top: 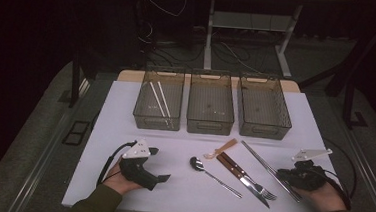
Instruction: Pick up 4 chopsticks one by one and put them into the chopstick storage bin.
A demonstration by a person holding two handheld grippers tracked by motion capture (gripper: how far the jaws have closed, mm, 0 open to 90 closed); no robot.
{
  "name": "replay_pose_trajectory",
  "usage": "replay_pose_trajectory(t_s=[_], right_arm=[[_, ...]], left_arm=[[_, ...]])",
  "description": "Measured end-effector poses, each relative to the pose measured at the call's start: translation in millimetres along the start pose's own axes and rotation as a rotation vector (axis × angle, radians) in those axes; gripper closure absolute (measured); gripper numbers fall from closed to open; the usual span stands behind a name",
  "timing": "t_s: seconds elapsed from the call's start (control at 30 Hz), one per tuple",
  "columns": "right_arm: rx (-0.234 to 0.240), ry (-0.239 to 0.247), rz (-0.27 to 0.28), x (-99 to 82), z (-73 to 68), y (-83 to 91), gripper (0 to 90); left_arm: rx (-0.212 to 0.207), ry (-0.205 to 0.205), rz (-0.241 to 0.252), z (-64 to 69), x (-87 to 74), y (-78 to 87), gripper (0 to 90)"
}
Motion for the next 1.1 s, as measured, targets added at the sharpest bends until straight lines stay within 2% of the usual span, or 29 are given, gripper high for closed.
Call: replay_pose_trajectory(t_s=[0.1,0.27,0.4,0.63,0.8,1.1], right_arm=[[-0.006,0.006,0.000,-0.1,1.7,-0.5,81.8],[-0.005,-0.012,0.002,-0.5,3.8,-1.0,82.7],[0.015,-0.018,0.002,-0.9,3.9,-1.6,79.1],[-0.023,0.032,0.003,-0.3,3.1,-2.5,79.9],[-0.037,0.035,-0.005,-0.7,2.0,-2.8,84.0],[-0.033,0.026,0.005,-0.4,3.0,-3.0,85.1]], left_arm=[[0.000,0.000,0.000,0.1,0.0,-0.1,0.3],[0.000,0.000,-0.001,0.1,0.0,-0.3,0.3],[0.000,0.001,-0.001,0.1,0.0,-0.6,0.3],[-0.001,0.001,-0.002,0.4,0.0,-0.7,0.4],[-0.003,0.000,-0.003,0.3,-0.2,-1.0,0.4],[-0.003,0.001,-0.003,0.3,-0.1,-1.1,0.4]])
Point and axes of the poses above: each handheld gripper's, and its own axes: y roughly backward along the jaws, x roughly out of its top, z roughly to its right, the point moved 7 cm from there along -y, roughly forward along the jaws, and after that the axes turned 12 degrees about -z, right-handed, at the moved point
